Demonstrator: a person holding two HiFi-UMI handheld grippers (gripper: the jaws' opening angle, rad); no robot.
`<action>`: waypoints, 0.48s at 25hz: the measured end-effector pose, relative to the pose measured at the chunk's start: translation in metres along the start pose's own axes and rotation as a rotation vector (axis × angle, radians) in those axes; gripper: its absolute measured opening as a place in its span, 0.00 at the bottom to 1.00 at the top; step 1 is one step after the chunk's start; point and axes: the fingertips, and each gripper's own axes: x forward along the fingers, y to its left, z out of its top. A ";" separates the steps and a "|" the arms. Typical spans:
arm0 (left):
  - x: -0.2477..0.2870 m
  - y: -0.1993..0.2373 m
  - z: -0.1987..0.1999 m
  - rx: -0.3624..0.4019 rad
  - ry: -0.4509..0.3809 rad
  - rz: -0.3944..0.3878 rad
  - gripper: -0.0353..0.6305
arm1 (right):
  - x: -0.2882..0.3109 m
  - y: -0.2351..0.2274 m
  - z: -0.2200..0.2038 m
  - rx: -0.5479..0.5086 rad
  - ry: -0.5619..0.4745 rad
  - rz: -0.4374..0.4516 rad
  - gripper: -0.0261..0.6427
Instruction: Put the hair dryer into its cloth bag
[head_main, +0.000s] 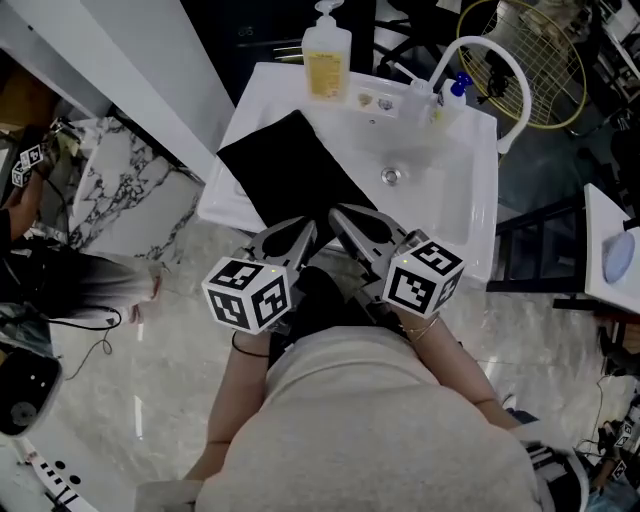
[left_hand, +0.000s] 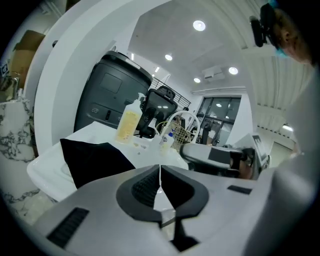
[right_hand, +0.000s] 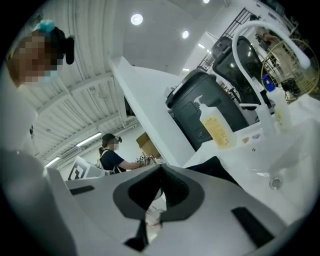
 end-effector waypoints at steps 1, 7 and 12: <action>0.000 0.002 0.000 -0.007 -0.002 0.014 0.07 | 0.000 -0.002 0.000 -0.008 0.002 -0.009 0.04; 0.005 -0.002 0.000 0.009 -0.003 -0.001 0.07 | -0.002 -0.015 -0.002 -0.022 0.023 -0.083 0.04; 0.006 0.002 -0.004 -0.033 0.002 0.007 0.07 | -0.005 -0.023 -0.004 -0.036 0.027 -0.116 0.04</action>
